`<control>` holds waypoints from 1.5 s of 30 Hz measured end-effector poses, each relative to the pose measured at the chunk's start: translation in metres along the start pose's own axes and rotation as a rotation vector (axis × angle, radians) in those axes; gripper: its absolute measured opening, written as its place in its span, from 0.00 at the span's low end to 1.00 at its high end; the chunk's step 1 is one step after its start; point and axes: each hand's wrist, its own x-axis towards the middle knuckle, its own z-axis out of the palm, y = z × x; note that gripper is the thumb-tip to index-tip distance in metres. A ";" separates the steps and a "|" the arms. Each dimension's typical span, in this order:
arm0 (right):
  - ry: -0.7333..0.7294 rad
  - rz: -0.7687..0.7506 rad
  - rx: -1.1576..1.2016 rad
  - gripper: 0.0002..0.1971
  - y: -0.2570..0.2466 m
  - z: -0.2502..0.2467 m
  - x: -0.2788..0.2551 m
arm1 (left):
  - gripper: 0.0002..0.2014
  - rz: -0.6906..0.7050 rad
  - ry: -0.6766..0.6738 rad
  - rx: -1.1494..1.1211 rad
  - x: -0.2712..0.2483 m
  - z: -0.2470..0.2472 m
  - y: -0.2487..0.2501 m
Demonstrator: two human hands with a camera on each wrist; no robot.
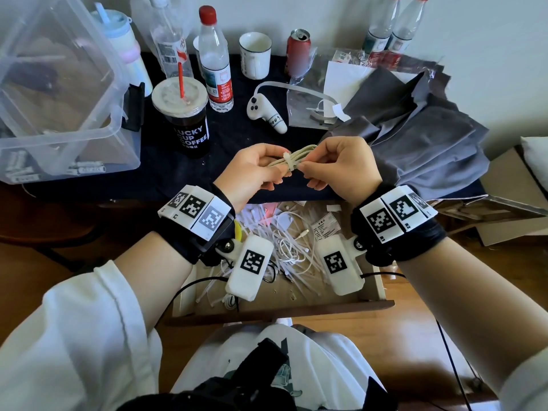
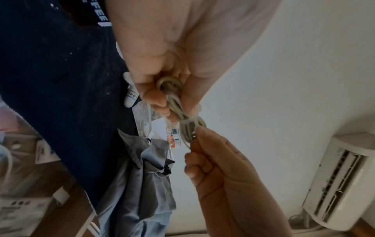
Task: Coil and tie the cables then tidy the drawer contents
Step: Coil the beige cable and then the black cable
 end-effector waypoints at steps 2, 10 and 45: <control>-0.011 0.004 0.007 0.07 0.001 -0.001 0.000 | 0.11 0.015 0.010 0.023 0.001 -0.001 -0.001; 0.071 0.007 0.044 0.18 0.008 0.005 0.001 | 0.10 0.042 -0.026 0.077 -0.002 0.005 0.000; -0.043 -0.029 0.340 0.19 0.012 0.006 -0.001 | 0.10 -0.292 -0.209 -0.393 0.001 -0.005 0.004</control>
